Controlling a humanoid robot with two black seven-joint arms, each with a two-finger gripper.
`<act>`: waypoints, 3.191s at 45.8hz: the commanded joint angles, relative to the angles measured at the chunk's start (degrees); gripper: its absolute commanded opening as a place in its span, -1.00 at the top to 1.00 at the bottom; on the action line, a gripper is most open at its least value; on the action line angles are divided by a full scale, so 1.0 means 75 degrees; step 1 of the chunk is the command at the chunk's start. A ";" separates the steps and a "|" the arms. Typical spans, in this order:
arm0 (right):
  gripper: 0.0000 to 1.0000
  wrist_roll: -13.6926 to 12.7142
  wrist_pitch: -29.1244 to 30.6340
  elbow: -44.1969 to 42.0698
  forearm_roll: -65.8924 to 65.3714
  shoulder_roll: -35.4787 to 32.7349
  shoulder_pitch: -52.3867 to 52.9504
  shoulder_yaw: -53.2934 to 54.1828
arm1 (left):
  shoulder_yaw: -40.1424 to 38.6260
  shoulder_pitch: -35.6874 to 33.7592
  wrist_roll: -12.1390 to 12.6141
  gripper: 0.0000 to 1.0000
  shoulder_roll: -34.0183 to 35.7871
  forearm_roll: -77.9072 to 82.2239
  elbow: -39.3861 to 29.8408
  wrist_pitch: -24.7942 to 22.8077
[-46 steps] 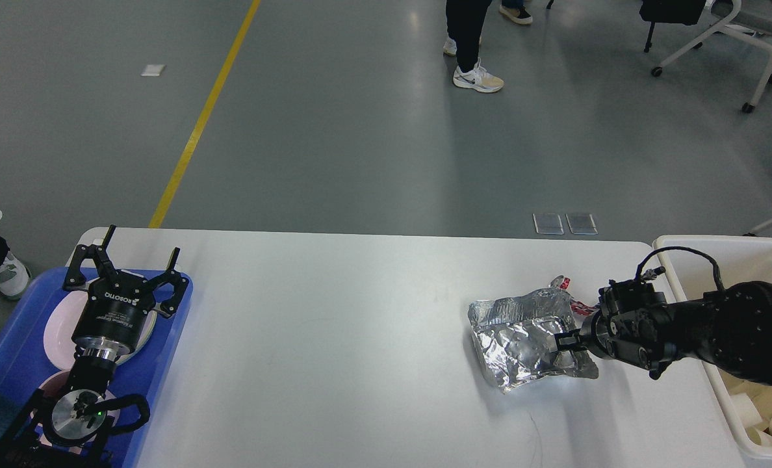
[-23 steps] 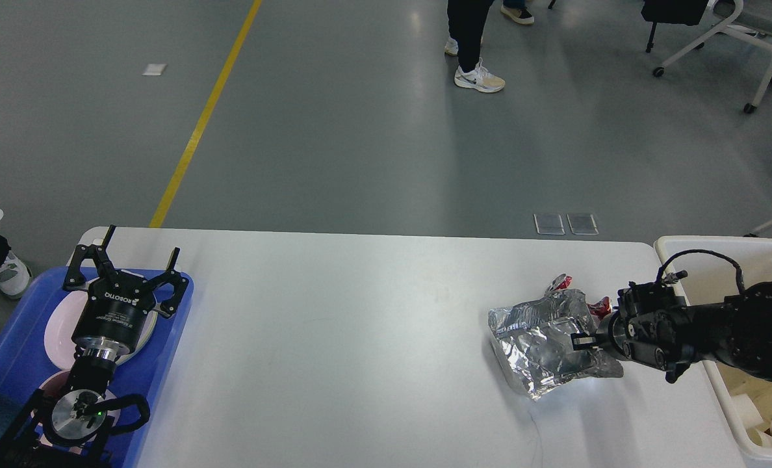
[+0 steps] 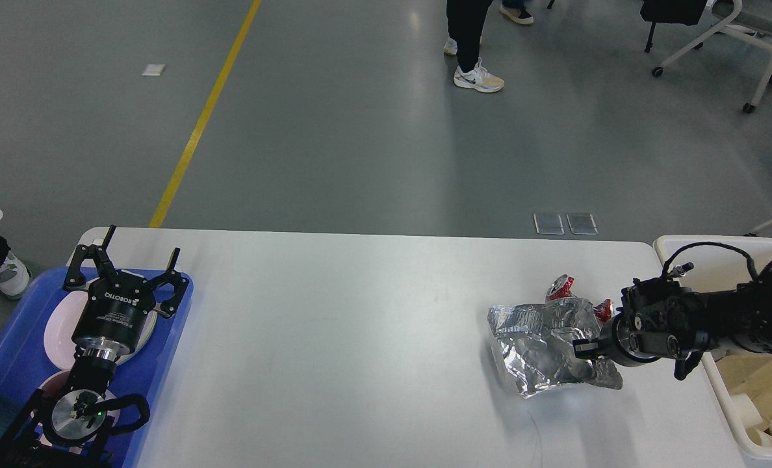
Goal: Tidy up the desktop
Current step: 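Lift the foil bag and carry it into the white bin, then release the foil bag inside the bin with the right gripper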
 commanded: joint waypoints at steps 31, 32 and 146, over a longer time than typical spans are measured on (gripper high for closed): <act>1.00 -0.1153 0.4437 0.4550 0.3600 -0.0225 0.7841 -0.1381 | 0.0000 0.0000 0.0002 -0.93 0.0000 0.0000 0.0000 -0.0005; 1.00 -0.1317 0.4413 0.4760 0.3670 -0.0237 0.8099 -0.1393 | 0.0000 0.0000 -0.0010 -0.93 0.0000 0.0000 0.0000 -0.0005; 1.00 -0.1869 -0.2243 -0.6488 0.4491 -0.1174 -0.4988 0.1572 | 0.0000 0.0000 -0.0010 -0.93 0.0011 0.0000 0.0000 0.0007</act>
